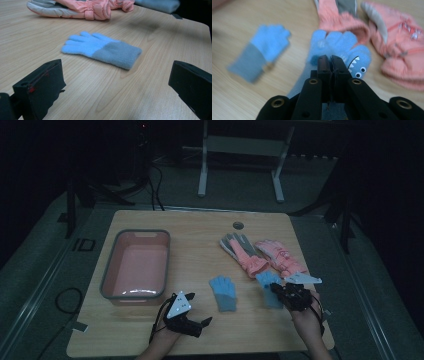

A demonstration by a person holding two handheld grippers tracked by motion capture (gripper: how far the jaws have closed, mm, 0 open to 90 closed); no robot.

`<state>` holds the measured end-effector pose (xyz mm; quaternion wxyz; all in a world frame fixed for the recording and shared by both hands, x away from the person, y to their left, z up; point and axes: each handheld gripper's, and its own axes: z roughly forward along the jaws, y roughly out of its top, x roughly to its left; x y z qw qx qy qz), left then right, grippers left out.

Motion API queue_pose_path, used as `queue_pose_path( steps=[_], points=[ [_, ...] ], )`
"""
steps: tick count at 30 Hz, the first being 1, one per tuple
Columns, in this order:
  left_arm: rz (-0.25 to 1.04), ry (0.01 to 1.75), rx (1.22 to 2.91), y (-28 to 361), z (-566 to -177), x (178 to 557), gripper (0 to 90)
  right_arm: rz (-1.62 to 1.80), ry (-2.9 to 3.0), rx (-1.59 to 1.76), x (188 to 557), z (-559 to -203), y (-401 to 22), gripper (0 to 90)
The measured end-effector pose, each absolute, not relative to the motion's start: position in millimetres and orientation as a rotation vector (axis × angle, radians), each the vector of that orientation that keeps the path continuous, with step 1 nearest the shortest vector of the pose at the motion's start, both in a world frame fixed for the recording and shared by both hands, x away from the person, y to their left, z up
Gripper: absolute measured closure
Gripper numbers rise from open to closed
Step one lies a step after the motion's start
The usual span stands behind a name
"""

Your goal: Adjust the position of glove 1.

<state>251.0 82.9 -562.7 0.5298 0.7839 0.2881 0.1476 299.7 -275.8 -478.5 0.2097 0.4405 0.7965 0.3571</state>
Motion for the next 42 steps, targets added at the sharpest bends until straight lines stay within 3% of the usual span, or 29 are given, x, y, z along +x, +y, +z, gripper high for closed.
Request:
queue_pose_path(
  steps=[9,22,42],
  points=[
    [0.358,0.679,1.876,83,-563,250,0.2,1.049,2.215,1.173,301,-449,-226,86.8],
    [0.362,0.678,1.874,82,-563,250,0.2,1.1,2.358,1.082,311,-470,-161,86.7],
    [0.36,0.675,1.879,82,-563,250,0.2,0.999,2.475,1.127,323,-516,-149,86.3]
  ],
)
